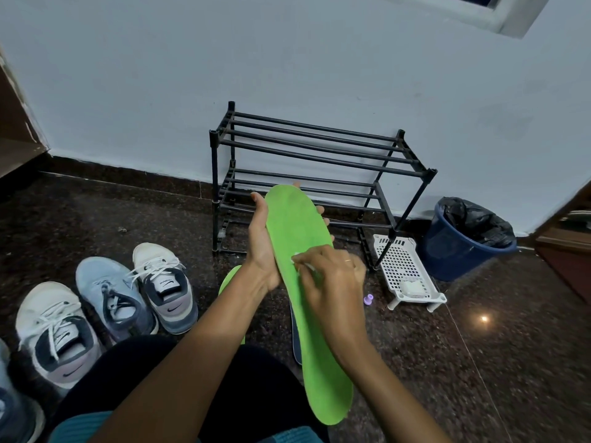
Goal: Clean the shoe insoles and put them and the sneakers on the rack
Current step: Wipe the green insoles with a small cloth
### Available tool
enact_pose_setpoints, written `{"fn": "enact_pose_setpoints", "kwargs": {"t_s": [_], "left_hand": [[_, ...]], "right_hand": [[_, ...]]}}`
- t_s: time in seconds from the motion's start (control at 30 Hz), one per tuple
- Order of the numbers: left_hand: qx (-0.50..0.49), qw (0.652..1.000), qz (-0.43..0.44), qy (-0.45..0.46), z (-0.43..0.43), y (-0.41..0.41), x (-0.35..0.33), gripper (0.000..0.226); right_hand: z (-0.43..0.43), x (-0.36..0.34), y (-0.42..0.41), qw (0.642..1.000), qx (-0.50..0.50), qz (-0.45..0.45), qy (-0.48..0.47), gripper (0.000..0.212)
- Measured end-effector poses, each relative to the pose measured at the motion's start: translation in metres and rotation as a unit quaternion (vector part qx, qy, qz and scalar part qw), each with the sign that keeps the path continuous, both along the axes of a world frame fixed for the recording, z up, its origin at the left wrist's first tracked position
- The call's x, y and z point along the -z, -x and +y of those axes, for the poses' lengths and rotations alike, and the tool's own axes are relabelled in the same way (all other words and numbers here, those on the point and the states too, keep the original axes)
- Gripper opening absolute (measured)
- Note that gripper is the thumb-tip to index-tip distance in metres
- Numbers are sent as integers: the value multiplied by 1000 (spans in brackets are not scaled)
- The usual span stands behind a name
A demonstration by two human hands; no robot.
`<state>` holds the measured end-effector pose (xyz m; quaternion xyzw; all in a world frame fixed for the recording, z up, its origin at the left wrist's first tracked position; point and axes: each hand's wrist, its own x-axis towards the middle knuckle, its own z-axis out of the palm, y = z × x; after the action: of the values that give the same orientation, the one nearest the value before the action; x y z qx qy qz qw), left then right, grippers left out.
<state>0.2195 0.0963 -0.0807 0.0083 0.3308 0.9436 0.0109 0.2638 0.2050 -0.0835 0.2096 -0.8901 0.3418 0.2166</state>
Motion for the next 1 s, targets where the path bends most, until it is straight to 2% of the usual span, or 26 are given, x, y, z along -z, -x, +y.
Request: {"fn": "enact_pose_setpoints", "kwargs": {"t_s": [0.07, 0.17, 0.3, 0.4, 0.47, 0.53, 0.6, 0.63, 0.73, 0.8, 0.87, 1.0], "left_hand": [[-1, 1000, 0, 21, 0, 0, 0, 74], [5, 999, -15, 38, -1, -2, -1, 72], [46, 996, -11, 78, 1, -6, -4, 74], [89, 993, -9, 72, 4, -7, -4, 82], [101, 993, -4, 59, 8, -7, -2, 65], [92, 994, -10, 60, 12, -9, -4, 39], [77, 994, -20, 72, 15, -10, -3, 30], [68, 994, -26, 79, 15, -10, -3, 33], [42, 995, -48, 71, 9, -9, 0, 68], [41, 997, -53, 46, 6, -7, 2, 83], [46, 996, -60, 37, 5, -6, 2, 87], [54, 993, -59, 81, 6, -8, -1, 81]], "right_hand": [[7, -4, 11, 999, 28, -28, 22, 15], [9, -11, 16, 993, 7, -78, 89, 16], [8, -13, 21, 991, 36, -59, 111, 15], [10, -14, 30, 987, 65, -52, 139, 14], [10, -15, 34, 984, 79, -48, 150, 14], [10, -17, 36, 982, 90, -44, 163, 14], [9, -18, 38, 980, 98, -40, 168, 14], [8, -18, 38, 981, 97, -38, 164, 14], [4, -13, 31, 990, 73, -24, 115, 15], [0, -9, 22, 995, 41, -9, 90, 16], [0, -6, 16, 998, 16, 7, 63, 14], [6, -10, 27, 999, 22, 12, 34, 10]]}}
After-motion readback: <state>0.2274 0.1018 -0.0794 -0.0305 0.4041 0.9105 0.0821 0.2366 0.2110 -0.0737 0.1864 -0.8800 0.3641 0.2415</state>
